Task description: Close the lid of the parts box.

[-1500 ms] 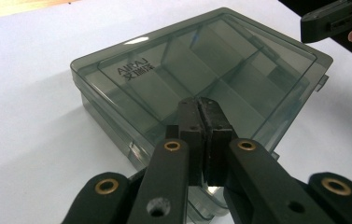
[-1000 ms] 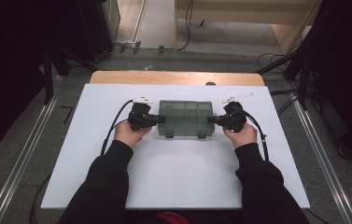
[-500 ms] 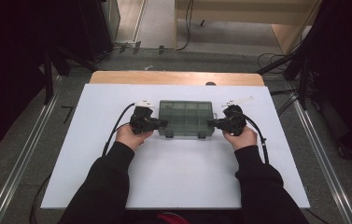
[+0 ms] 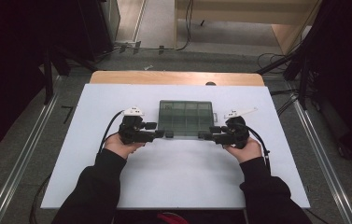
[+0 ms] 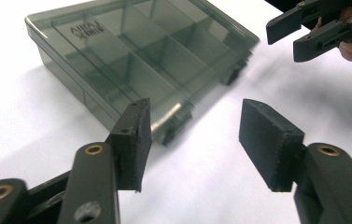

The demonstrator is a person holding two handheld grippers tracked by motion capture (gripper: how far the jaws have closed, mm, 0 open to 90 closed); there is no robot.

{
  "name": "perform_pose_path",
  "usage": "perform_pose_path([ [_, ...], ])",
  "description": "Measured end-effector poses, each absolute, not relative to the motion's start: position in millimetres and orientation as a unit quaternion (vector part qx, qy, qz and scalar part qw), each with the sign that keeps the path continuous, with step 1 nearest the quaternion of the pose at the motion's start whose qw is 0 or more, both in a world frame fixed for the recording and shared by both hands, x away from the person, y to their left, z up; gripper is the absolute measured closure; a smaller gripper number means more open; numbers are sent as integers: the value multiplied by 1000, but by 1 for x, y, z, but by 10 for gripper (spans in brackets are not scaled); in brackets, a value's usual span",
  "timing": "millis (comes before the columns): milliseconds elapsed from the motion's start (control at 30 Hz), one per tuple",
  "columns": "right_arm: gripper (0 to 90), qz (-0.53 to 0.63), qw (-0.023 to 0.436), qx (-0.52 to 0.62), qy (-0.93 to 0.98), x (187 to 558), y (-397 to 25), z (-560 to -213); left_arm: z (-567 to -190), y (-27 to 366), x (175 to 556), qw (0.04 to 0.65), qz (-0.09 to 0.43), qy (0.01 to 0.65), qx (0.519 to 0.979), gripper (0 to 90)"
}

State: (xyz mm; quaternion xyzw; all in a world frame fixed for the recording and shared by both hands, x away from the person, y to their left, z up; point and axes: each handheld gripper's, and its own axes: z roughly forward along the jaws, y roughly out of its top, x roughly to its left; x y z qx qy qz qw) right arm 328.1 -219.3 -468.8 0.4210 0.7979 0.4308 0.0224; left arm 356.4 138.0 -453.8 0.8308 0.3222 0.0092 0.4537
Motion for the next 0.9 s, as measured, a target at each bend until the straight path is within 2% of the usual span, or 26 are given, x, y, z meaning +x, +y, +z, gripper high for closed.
perform_pose_path([
  [167,406,436,27,404,803,308,-215,-471,-456,147,338,452,12,317,834,358],
  [367,365,438,28,390,810,285,-214,-474,-461,165,320,446,16,319,836,358],
  [900,357,436,19,389,811,252,-226,-488,-480,204,286,435,18,346,831,356],
])
